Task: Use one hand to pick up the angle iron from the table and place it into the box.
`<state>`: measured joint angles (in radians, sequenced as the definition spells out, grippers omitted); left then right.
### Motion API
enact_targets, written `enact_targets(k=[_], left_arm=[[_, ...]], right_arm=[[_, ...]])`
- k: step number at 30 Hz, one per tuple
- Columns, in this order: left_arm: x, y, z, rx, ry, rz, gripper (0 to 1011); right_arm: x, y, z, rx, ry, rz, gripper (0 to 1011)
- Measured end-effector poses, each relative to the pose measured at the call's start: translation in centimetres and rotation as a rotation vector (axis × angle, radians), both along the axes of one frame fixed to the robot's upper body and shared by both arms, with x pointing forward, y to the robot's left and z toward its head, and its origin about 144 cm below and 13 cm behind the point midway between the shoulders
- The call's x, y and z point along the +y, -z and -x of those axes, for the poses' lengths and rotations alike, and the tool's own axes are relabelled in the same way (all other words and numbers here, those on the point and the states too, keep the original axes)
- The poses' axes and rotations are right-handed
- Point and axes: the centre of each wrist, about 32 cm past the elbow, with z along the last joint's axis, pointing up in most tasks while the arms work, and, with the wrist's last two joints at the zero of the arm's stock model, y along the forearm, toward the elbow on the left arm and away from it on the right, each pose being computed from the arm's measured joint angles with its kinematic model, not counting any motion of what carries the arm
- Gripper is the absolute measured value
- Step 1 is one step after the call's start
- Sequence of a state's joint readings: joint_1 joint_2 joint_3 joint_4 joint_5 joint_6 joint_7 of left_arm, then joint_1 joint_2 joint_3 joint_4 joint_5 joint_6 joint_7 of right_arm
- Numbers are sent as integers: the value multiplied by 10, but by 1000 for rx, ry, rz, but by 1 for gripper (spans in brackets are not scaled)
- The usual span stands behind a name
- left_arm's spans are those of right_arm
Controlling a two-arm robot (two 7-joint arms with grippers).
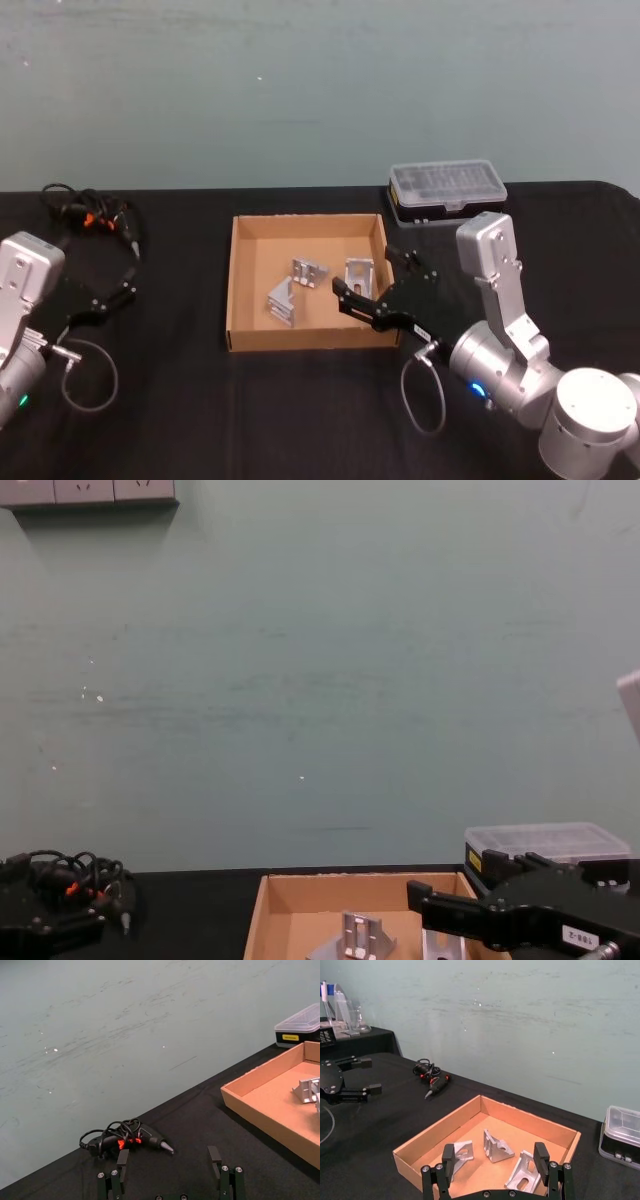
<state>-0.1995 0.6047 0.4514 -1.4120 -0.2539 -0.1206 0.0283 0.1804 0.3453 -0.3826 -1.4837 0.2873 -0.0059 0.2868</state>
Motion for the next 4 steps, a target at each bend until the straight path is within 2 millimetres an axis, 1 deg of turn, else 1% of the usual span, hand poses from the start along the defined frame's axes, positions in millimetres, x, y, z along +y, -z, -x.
enact_targets(k=[4], left_arm=[[0,0,0,0,0,0,1000]], right_arm=[[0,0,0,-1,0,0,1004]])
